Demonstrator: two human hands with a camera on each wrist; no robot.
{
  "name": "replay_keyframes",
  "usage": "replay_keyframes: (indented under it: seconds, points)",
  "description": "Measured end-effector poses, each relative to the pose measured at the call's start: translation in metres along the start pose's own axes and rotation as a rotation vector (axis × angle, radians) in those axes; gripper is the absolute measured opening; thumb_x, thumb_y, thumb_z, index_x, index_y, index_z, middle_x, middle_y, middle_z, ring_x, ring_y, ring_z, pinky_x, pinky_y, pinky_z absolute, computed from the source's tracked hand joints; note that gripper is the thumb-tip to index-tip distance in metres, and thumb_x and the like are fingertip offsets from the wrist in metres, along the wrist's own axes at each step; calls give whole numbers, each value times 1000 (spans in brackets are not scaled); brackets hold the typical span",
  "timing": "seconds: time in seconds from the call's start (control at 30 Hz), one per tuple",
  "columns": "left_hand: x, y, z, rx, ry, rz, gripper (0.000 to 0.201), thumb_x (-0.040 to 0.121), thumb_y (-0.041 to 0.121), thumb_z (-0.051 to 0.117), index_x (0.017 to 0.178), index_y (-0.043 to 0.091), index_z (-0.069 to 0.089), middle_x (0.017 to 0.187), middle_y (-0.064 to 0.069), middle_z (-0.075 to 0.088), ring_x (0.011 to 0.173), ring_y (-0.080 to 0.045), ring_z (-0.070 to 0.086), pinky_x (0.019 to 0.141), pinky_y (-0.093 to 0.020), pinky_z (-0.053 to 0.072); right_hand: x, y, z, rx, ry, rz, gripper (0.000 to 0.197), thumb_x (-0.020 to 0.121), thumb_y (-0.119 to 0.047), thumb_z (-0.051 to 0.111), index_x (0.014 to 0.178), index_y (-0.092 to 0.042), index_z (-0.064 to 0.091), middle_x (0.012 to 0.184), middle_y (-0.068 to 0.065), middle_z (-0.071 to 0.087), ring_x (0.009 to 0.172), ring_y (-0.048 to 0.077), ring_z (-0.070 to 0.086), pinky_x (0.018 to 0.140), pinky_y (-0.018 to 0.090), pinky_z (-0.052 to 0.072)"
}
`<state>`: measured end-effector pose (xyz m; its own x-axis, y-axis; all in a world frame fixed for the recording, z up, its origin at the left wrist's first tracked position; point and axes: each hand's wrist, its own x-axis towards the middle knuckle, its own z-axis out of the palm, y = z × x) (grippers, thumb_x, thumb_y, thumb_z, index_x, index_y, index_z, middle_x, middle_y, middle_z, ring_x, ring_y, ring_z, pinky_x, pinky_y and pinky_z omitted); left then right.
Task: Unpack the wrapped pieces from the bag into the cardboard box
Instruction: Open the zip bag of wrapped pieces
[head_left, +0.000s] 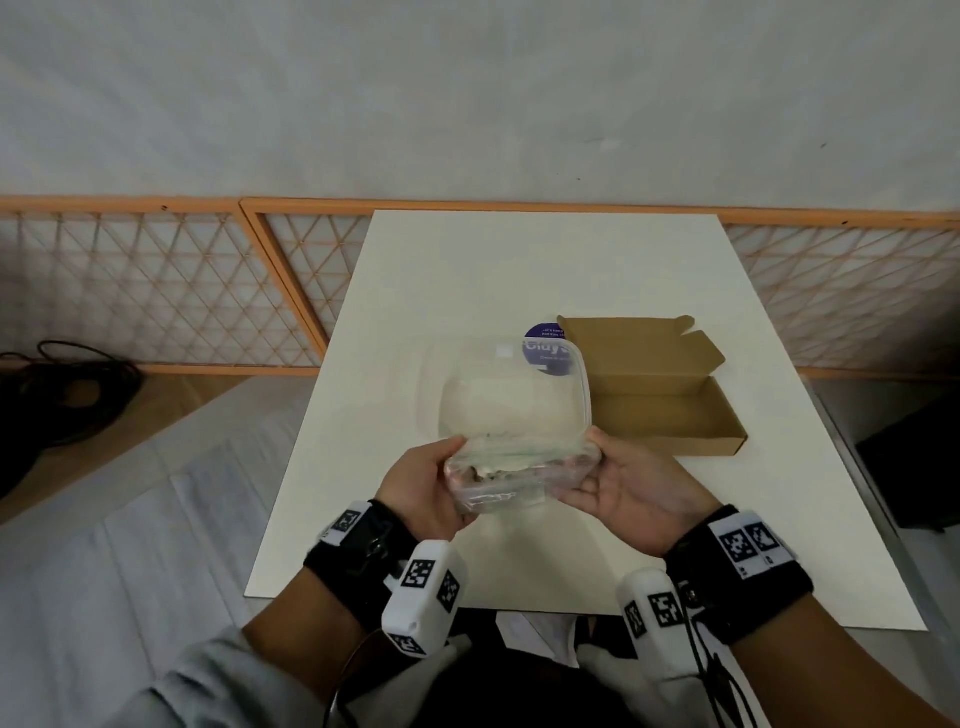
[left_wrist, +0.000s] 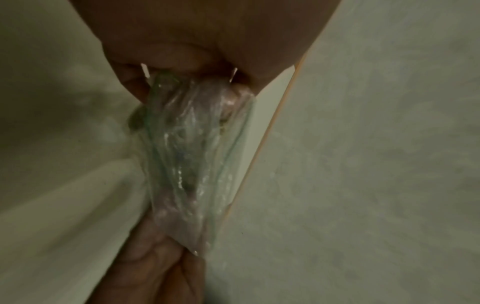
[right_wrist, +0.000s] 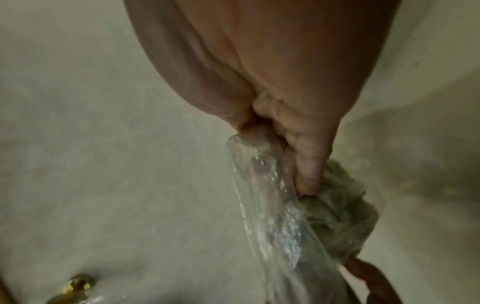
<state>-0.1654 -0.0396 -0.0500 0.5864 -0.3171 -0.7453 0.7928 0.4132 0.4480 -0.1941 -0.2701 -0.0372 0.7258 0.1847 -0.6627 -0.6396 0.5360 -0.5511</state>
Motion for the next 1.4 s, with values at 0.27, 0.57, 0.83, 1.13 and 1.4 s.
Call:
replay_keyframes:
  seconds: [0.27, 0.57, 0.83, 1.13, 1.4]
  points:
    - [13, 2, -6, 57, 55, -3, 33, 107, 35, 47, 112, 10, 69, 99, -7, 72, 75, -20, 70, 58, -23, 57, 5, 13, 9, 62, 25, 45, 46, 112, -38, 42, 129, 0, 61, 114, 22, 76, 110, 38, 74, 79, 46, 63]
    - [28, 5, -20, -4, 125, 92, 67, 96, -16, 31, 157, 13, 31, 92, -13, 67, 81, -24, 64, 69, -38, 61, 17, 21, -12, -331, 113, -126, 28, 94, 6, 66, 117, -5, 53, 109, 15, 57, 71, 15, 55, 66, 33, 50]
    - [15, 0, -9, 269, 232, 190, 39, 85, -22, 31, 97, 8, 54, 78, -13, 55, 68, -23, 55, 56, -31, 57, 8, 19, -16, -1084, 387, -346, 13, 99, -27, 67, 96, -15, 70, 86, -2, 68, 72, 12, 59, 61, 25, 42]
    - [5, 14, -10, 1278, 248, 355, 30, 95, 39, 68, 76, 16, 64, 67, 4, 56, 60, -16, 49, 58, -27, 38, 2, 15, -7, -882, 321, -236, 12, 104, -18, 60, 101, -9, 68, 87, 17, 71, 49, 19, 59, 46, 31, 45]
    - [4, 12, -9, 758, 242, 255, 9, 101, 16, 62, 94, 12, 65, 95, -6, 67, 65, -21, 73, 43, -22, 44, -4, 8, -2, -223, 78, 50, 17, 109, -6, 48, 119, 3, 59, 122, 33, 70, 98, 43, 77, 69, 38, 67]
